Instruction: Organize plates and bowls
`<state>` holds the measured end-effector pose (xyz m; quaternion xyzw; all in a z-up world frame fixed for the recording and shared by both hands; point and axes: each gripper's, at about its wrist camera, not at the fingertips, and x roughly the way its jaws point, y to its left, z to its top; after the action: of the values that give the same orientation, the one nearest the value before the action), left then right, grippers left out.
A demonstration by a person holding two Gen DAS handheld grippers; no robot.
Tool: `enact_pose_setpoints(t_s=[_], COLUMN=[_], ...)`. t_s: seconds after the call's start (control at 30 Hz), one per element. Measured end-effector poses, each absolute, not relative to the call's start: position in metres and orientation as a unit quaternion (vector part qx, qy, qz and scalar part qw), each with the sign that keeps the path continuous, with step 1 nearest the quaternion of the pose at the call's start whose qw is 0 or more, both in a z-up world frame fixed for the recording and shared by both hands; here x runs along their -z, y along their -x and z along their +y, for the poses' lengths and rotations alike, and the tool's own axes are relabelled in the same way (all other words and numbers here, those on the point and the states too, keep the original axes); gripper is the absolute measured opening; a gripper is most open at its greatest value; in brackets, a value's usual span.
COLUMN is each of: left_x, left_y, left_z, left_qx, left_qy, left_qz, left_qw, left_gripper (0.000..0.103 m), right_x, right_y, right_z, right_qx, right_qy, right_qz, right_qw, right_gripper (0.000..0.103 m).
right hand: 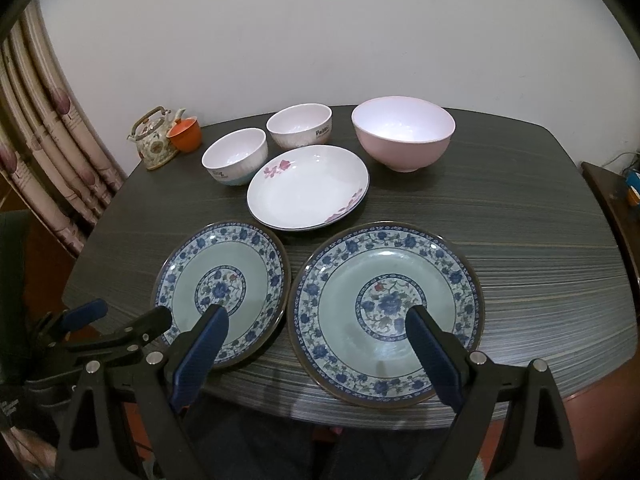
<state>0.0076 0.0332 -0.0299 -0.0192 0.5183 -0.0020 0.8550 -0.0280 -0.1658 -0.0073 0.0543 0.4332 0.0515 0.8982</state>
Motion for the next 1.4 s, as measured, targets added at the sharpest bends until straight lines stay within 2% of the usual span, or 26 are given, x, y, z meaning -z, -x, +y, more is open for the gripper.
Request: enact_pose_setpoints(t_s=[0.37, 0.47, 0.8, 0.9, 0.97, 1.0, 1.07, 1.2, 1.4], left_x=[0.033, 0.033, 0.027, 0.028, 0.031, 0.033, 0.036, 0.047, 0.063], left_y=[-0.011, -0.012, -0.023, -0.029, -0.033, -0.035, -0.036, -0.040, -0.042], left_z=[0.038, 0.041, 0.074, 0.091, 0.102, 0.107, 0.116, 0.131, 0.138], left_qx=[0.000, 0.002, 0.026, 0.032, 0.034, 0.034, 0.036, 0.038, 0.042], left_qy=[0.025, 0.031, 0.105, 0.141, 0.165, 0.178, 0.201, 0.244, 0.277], left_qz=[0.525, 0.526, 0.531, 0.536, 0.540, 0.542, 0.545, 0.556, 0.565], left_qw=[0.850, 0.850, 0.841, 0.832, 0.825, 0.821, 0.813, 0.794, 0.776], left_gripper=[0.097, 0.093, 0.090, 0.087, 0.080, 0.079, 0.073, 0.070, 0.050], right_x=[0.008, 0.008, 0.016, 0.019, 0.023, 0.025, 0.030, 0.041, 0.056], right_y=[0.028, 0.026, 0.002, -0.012, -0.020, -0.023, -0.031, -0.049, -0.076], right_z=[-0.164, -0.166, -0.175, -0.174, -0.172, -0.174, -0.174, -0.169, -0.166], right_qx=[-0.060, -0.069, -0.153, -0.175, -0.187, -0.187, -0.202, -0.217, -0.210], right_qy=[-0.053, -0.059, -0.120, -0.131, -0.139, -0.143, -0.156, -0.177, -0.183], right_qz=[0.432, 0.432, 0.456, 0.465, 0.472, 0.478, 0.488, 0.507, 0.532], right_qw=[0.898, 0.897, 0.868, 0.858, 0.850, 0.846, 0.835, 0.815, 0.800], right_gripper=[0.092, 0.092, 0.091, 0.084, 0.077, 0.071, 0.065, 0.044, 0.036])
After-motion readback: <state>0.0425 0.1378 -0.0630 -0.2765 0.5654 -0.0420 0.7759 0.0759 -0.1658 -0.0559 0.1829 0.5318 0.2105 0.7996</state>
